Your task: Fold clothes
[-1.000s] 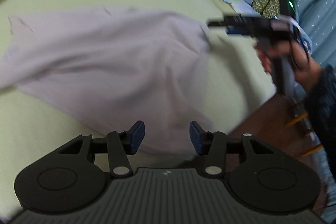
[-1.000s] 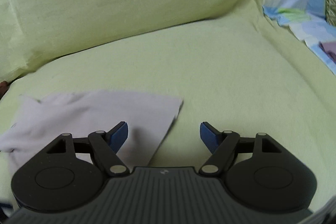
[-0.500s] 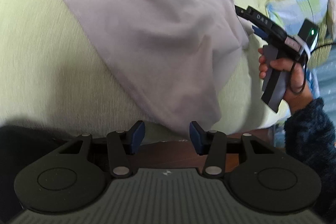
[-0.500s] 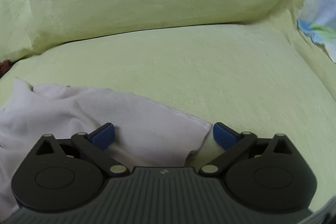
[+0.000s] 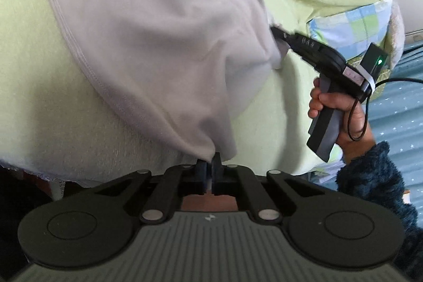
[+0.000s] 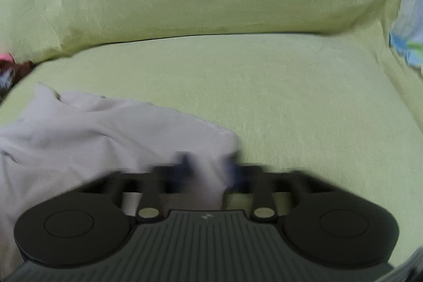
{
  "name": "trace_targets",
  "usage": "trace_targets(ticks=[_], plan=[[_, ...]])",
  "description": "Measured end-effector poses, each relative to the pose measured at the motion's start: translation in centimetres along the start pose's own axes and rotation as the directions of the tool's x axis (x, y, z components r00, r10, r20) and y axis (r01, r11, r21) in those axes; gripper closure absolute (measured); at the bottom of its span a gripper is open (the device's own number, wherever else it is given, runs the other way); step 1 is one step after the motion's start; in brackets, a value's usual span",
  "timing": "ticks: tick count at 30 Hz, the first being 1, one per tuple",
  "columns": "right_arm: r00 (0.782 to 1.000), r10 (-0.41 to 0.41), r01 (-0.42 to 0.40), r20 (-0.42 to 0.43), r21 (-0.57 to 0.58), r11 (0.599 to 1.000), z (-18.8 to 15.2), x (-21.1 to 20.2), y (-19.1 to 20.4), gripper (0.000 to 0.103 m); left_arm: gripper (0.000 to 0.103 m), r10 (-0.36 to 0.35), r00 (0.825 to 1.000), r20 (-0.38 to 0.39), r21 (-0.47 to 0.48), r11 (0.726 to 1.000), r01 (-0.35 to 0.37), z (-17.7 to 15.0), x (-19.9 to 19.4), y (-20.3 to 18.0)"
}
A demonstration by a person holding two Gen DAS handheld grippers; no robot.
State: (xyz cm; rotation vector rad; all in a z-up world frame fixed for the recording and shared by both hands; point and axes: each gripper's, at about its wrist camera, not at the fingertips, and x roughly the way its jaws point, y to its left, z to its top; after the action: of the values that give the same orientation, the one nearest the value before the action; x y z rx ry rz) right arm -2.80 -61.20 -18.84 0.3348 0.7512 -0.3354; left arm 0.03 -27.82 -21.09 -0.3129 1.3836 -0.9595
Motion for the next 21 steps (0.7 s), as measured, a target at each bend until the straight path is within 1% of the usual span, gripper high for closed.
trace_targets(ticks=[2,3,4,6,7,8,9,10,11,12,14,15,17,19,20,21], plan=[[1.000,0.008,-0.008,0.014,0.020,1.000,-0.3,-1.0,0.6,0.098,0.103,-0.003,0.999,0.035,0.025,1.000,0.002,0.2,-2.0,-0.4],[0.999,0.038,-0.039,0.030,0.052,0.998,-0.4,-2.1,1.0,0.098,0.103,-0.003,0.998,0.061,0.034,0.999,0.001,0.4,-3.5,-0.5],[0.995,0.083,-0.088,0.053,0.097,0.991,-0.5,-3.5,1.6,0.098,0.103,-0.005,0.997,0.079,0.037,0.999,0.002,0.9,-4.9,-0.5],[0.981,0.159,-0.176,0.111,0.165,0.971,-0.5,-6.1,2.6,0.098,0.103,-0.008,0.993,0.114,0.054,0.999,0.002,1.6,-7.9,-0.8],[0.964,0.210,-0.240,0.160,0.198,0.950,-0.3,-8.0,3.2,0.098,0.103,-0.006,0.988,0.152,0.085,0.996,-0.007,2.0,-10.3,-1.4],[0.937,0.268,-0.318,0.222,0.229,0.920,0.0,-10.2,3.9,0.098,0.103,-0.003,0.982,0.191,0.113,0.993,-0.019,2.6,-12.1,-2.1],[0.913,0.307,-0.373,0.270,0.243,0.895,0.4,-11.9,4.4,0.098,0.103,-0.002,0.973,0.230,0.139,0.990,-0.031,3.1,-14.0,-2.8],[0.891,0.335,-0.415,0.308,0.248,0.876,0.9,-13.3,4.9,0.098,0.103,-0.004,0.963,0.269,0.160,0.986,-0.040,3.7,-15.7,-3.5],[0.860,0.364,-0.462,0.356,0.244,0.853,1.6,-15.1,5.5,0.098,0.103,-0.007,0.951,0.309,0.180,0.982,-0.052,4.3,-17.6,-4.3],[0.834,0.386,-0.498,0.393,0.236,0.834,2.3,-16.5,6.0,0.098,0.103,-0.010,0.934,0.357,0.204,0.977,-0.067,5.1,-20.1,-5.4],[0.791,0.419,-0.550,0.447,0.219,0.806,3.6,-18.6,7.0,0.098,0.103,-0.028,0.908,0.419,0.243,0.966,-0.082,6.3,-23.9,-7.3],[0.762,0.436,-0.578,0.479,0.200,0.791,4.5,-20.0,7.7,0.098,0.103,-0.038,0.893,0.449,0.262,0.961,-0.091,6.9,-25.8,-8.2],[0.710,0.463,-0.615,0.531,0.147,0.775,6.3,-22.5,9.2,0.098,0.103,-0.043,0.865,0.500,0.293,0.948,-0.123,7.6,-28.7,-9.8],[0.659,0.483,-0.632,0.576,0.074,0.772,8.6,-25.3,11.0,0.098,0.103,-0.038,0.834,0.550,0.320,0.933,-0.168,8.3,-31.3,-11.3],[0.645,0.488,-0.630,0.588,0.049,0.775,9.5,-26.3,11.7,0.098,0.103,-0.034,0.818,0.574,0.324,0.927,-0.189,8.9,-32.8,-12.0],[0.641,0.477,-0.610,0.602,0.022,0.792,10.5,-27.2,12.6,0.098,0.103,-0.029,0.812,0.583,0.323,0.925,-0.199,9.9,-33.8,-12.4]])
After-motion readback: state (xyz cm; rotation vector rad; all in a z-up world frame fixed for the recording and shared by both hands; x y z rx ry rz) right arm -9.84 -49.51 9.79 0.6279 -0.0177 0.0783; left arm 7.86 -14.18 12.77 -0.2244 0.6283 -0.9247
